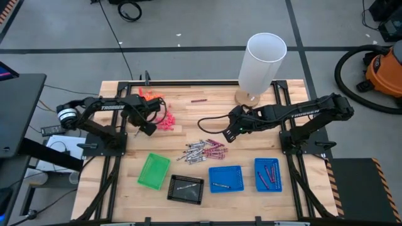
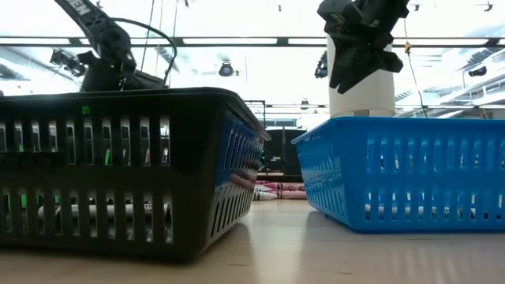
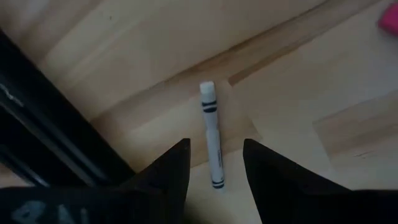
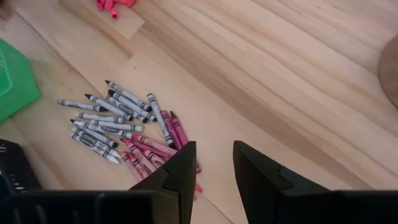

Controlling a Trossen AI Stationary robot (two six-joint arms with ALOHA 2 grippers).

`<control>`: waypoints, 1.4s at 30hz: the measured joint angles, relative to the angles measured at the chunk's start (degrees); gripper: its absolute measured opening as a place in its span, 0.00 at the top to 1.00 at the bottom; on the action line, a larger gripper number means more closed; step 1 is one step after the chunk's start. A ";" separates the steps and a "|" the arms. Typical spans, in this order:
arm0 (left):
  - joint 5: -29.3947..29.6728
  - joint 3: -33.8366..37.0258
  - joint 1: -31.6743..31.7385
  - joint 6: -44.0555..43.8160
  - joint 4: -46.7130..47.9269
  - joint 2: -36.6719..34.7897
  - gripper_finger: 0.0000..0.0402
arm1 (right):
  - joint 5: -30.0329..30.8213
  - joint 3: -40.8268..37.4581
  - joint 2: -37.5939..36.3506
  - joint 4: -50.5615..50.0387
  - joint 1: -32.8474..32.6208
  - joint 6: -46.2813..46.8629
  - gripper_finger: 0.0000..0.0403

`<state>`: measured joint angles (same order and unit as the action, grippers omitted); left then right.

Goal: Sort crayons
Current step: Put the white crayon into the black basket

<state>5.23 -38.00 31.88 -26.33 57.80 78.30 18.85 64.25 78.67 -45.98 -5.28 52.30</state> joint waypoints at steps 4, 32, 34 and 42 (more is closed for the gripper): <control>-2.16 3.51 1.42 -1.15 -2.89 -1.50 0.60 | -0.73 0.00 0.00 0.39 0.00 -0.45 0.72; -4.87 4.78 -3.00 -8.68 -16.38 -2.39 0.98 | -2.03 0.00 0.00 4.09 -0.31 -3.00 0.72; -4.06 4.81 -4.29 -9.82 -16.67 -3.96 0.97 | -2.03 0.00 0.00 3.91 -0.31 -3.00 0.72; -4.11 4.81 -8.47 -12.11 -20.31 -14.33 0.97 | -2.03 0.00 0.00 3.89 -0.28 -3.00 0.72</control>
<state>1.12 -33.19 23.41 -38.44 37.48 63.97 16.82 64.25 78.67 -42.09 -5.56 49.30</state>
